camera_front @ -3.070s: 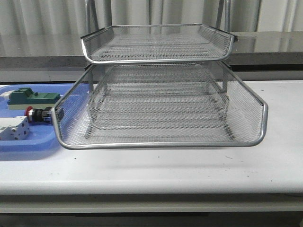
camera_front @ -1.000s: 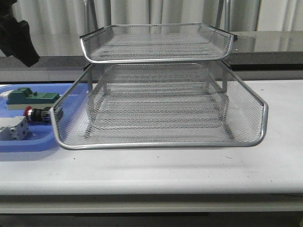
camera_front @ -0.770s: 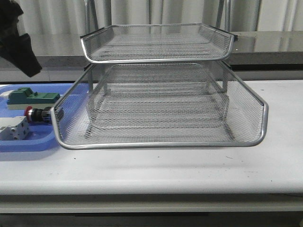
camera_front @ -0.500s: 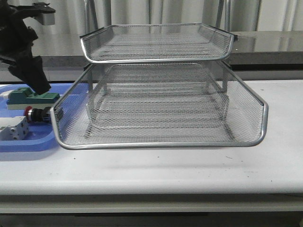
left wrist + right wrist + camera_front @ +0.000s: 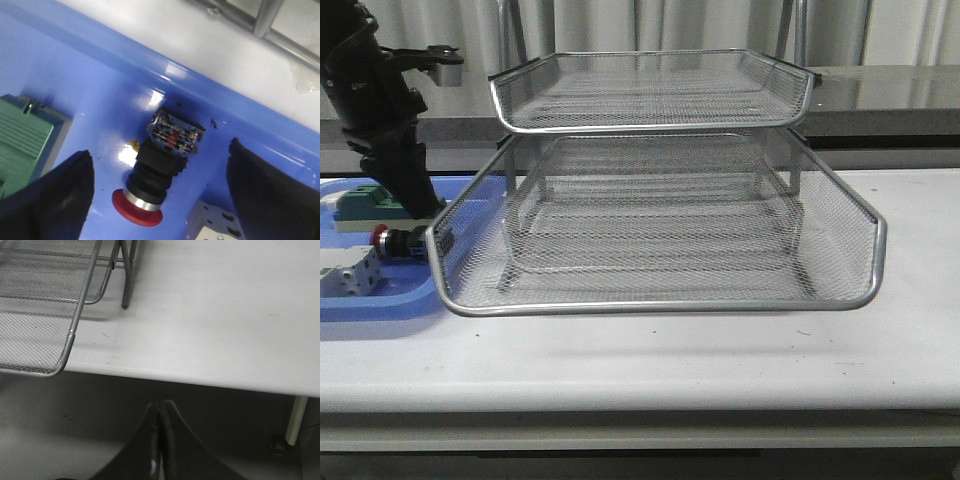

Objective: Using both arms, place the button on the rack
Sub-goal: 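Lower the left gripper over the red push button in the blue tray, then close the left gripper on the red push button and lift it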

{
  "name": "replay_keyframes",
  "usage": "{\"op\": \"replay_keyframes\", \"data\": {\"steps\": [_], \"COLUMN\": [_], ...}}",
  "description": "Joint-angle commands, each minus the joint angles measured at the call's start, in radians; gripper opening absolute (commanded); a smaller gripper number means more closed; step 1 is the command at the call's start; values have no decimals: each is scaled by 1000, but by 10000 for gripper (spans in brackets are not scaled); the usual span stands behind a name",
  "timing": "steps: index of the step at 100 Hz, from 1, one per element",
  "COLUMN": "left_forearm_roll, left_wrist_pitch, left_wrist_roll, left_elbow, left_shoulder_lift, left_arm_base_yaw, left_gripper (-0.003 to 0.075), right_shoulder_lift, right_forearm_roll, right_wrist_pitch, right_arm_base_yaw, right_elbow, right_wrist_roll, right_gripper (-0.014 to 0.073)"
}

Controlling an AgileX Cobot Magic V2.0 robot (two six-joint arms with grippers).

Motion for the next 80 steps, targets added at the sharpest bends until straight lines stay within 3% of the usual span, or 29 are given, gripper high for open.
{"op": "replay_keyframes", "data": {"steps": [1, 80], "left_forearm_roll": [5, 16], "left_wrist_pitch": [-2, -45], "left_wrist_roll": [10, 42], "left_elbow": [-34, -34], "left_shoulder_lift": [-53, 72], "left_arm_base_yaw": [4, 4], "left_gripper": [533, 533], "right_shoulder_lift": [3, 3], "right_forearm_roll": [1, 1], "right_wrist_pitch": [-57, -57], "right_arm_base_yaw": [-4, -4], "right_elbow": [-36, -36], "right_wrist_roll": [0, 0], "right_gripper": [-69, -69]}}
